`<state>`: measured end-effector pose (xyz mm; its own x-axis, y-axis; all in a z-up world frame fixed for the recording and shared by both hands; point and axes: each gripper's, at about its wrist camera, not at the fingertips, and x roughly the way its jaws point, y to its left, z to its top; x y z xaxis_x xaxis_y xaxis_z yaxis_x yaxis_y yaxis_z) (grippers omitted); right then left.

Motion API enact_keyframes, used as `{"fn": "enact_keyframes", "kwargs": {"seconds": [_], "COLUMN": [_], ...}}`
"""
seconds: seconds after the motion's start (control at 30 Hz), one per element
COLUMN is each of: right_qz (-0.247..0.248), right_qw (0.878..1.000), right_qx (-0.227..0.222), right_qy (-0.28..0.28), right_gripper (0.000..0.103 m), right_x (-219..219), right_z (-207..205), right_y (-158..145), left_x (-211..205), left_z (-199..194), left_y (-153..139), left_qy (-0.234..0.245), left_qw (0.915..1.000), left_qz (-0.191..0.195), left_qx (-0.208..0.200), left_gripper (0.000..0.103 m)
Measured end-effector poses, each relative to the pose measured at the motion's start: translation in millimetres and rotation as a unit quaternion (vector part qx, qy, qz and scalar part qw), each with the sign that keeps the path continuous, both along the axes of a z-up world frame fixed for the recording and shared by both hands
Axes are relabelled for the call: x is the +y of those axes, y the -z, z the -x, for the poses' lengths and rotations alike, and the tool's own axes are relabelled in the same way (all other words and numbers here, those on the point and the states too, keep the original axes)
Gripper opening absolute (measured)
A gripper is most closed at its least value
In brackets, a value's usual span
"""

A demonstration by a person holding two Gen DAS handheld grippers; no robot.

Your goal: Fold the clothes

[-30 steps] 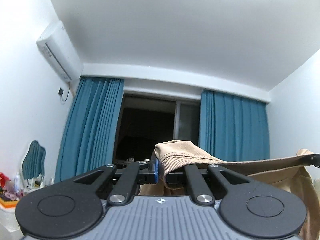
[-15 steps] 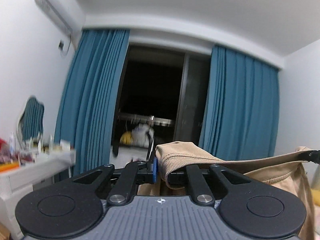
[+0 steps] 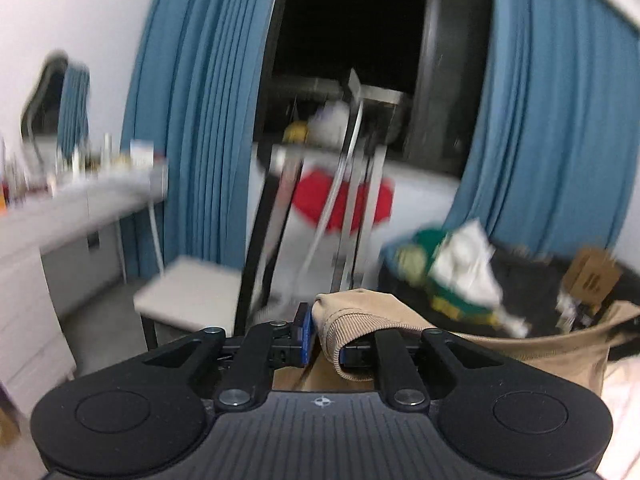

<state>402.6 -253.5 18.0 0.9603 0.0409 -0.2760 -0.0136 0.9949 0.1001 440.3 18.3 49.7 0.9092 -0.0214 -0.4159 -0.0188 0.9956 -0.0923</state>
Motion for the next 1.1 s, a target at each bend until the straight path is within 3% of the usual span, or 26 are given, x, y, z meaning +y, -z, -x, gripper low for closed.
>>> {"fn": "enact_keyframes", "kwargs": {"seconds": [0.13, 0.2, 0.3, 0.4, 0.43, 0.47, 0.5, 0.53, 0.57, 0.6, 0.67, 0.77, 0.87, 1.1], "right_qz": [-0.023, -0.043, -0.08, -0.086, -0.08, -0.074, -0.067, -0.066, -0.069, -0.07, -0.065, -0.045, -0.034, -0.095], "right_qw": [0.995, 0.988, 0.976, 0.974, 0.973, 0.972, 0.97, 0.967, 0.965, 0.963, 0.963, 0.963, 0.969, 0.983], "right_qx": [0.099, 0.146, 0.203, 0.207, 0.214, 0.221, 0.231, 0.242, 0.25, 0.252, 0.253, 0.249, 0.228, 0.142], "right_qy": [0.0, -0.004, -0.008, -0.02, -0.023, -0.026, -0.029, -0.037, -0.047, -0.059, -0.075, -0.088, -0.089, -0.061], "right_gripper": [0.006, 0.007, 0.007, 0.009, 0.011, 0.016, 0.035, 0.045, 0.066, 0.076, 0.082, 0.082, 0.082, 0.082], "right_x": [-10, -17, -25, -29, -26, -24, -21, -18, -15, -10, -1, 13, 22, 8], "right_z": [-58, -81, -106, -109, -111, -114, -117, -118, -120, -120, -118, -113, -99, -23], "right_y": [98, 135, 163, 169, 166, 164, 163, 160, 158, 154, 147, 134, 123, 104], "left_x": [-1, 1, 5, 1, -1, -2, -4, -6, -8, -10, -13, -14, -10, 52], "left_z": [-60, -69, -86, -85, -83, -81, -79, -77, -75, -73, -68, -54, -34, 53], "left_y": [108, 140, 169, 162, 157, 153, 149, 145, 140, 136, 128, 113, 103, 76], "left_qy": [0.008, 0.025, 0.049, 0.071, 0.079, 0.087, 0.095, 0.103, 0.11, 0.118, 0.134, 0.157, 0.169, 0.163], "left_qw": [0.9975, 0.9949, 0.9903, 0.9874, 0.9864, 0.9853, 0.9842, 0.983, 0.9817, 0.9803, 0.9774, 0.9748, 0.9748, 0.982], "left_qz": [-0.025, -0.021, -0.023, -0.03, -0.033, -0.035, -0.037, -0.04, -0.042, -0.045, -0.049, -0.05, -0.042, 0.062], "left_qx": [0.066, 0.095, 0.128, 0.138, 0.14, 0.143, 0.145, 0.147, 0.149, 0.152, 0.156, 0.15, 0.139, 0.072], "left_gripper": [0.014, 0.014, 0.015, 0.026, 0.035, 0.051, 0.061, 0.078, 0.087, 0.089, 0.095, 0.103, 0.103, 0.103]}}
